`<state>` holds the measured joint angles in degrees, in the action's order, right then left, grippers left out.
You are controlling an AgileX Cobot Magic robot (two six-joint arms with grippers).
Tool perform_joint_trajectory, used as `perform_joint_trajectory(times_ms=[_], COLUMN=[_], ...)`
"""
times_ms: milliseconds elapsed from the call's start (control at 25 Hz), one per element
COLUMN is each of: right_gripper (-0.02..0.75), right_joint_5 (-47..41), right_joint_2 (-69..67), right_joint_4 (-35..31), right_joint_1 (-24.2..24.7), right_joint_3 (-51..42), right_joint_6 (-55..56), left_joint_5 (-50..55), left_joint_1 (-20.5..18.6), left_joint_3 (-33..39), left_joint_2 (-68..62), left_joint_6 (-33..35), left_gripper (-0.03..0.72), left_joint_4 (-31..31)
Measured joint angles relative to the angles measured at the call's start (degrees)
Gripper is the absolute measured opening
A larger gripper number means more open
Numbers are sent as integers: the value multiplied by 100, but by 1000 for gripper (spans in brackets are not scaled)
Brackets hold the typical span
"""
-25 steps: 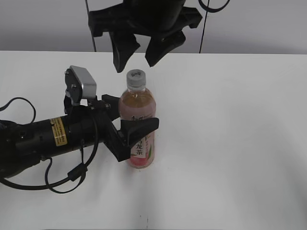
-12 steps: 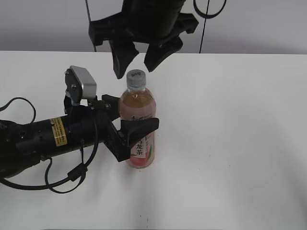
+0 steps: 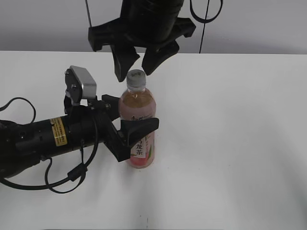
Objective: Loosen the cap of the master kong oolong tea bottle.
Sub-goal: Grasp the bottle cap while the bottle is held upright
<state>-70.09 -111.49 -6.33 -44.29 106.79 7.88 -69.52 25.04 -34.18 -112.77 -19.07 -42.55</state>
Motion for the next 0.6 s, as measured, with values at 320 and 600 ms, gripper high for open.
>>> perform_joint_trajectory(times_ms=[320,600], right_gripper=[393,417], right_joint_5=[0,0], right_joint_2=[0,0], right_joint_4=[-66,-111], right_joint_1=[0,0], right_joint_3=[0,0], right_joint_6=[0,-10], left_joint_5=[0,0], left_joint_1=[0,0], left_joint_3=[0,0], left_joint_2=[0,0], left_joint_6=[0,0], left_gripper=[455,455], left_joint_4=[0,0])
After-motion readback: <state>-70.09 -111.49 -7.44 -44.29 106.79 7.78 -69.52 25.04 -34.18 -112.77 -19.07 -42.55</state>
